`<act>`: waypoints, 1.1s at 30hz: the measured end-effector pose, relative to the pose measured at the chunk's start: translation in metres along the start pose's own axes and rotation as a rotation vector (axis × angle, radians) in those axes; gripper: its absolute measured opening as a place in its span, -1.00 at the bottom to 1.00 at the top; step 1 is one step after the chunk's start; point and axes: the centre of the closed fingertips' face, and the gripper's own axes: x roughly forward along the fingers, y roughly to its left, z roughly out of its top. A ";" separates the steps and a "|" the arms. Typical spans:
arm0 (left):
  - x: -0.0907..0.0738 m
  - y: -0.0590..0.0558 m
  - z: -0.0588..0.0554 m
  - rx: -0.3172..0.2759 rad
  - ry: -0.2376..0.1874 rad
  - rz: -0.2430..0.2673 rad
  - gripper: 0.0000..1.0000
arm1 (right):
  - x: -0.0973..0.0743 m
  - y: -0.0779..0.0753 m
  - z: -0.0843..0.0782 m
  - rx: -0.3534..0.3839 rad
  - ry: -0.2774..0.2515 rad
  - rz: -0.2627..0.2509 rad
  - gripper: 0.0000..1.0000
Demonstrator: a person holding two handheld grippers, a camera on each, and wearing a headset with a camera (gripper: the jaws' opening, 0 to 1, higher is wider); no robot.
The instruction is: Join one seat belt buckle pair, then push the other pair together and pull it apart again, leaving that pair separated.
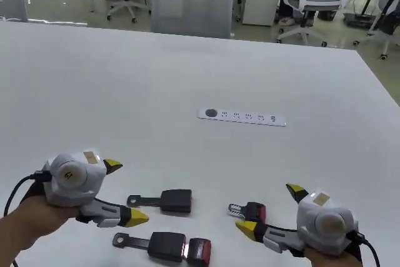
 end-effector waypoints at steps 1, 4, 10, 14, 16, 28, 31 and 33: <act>-0.004 0.002 0.000 -0.010 -0.008 0.020 0.75 | -0.003 0.001 0.001 -0.004 -0.004 -0.003 0.92; -0.020 0.006 -0.002 -0.065 -0.041 0.076 0.81 | -0.012 0.006 0.001 -0.020 -0.010 -0.011 0.94; -0.038 0.004 -0.016 -0.119 -0.073 0.129 0.87 | -0.028 0.014 -0.002 -0.015 -0.024 -0.026 0.96; -0.041 -0.009 -0.026 -0.144 -0.073 0.122 0.88 | -0.036 0.021 -0.010 -0.012 -0.017 -0.033 0.97; -0.041 -0.015 -0.028 -0.157 -0.078 0.108 0.88 | -0.042 0.026 -0.015 -0.012 -0.011 -0.031 0.98; -0.048 -0.037 -0.026 -0.099 -0.102 0.056 0.91 | -0.067 0.034 -0.025 -0.028 -0.001 -0.035 1.00; -0.049 -0.037 -0.024 -0.106 -0.110 0.056 0.92 | -0.071 0.031 -0.026 -0.023 -0.005 -0.044 1.00; -0.050 -0.037 -0.025 -0.111 -0.101 0.059 0.92 | -0.073 0.031 -0.025 -0.018 -0.011 -0.049 1.00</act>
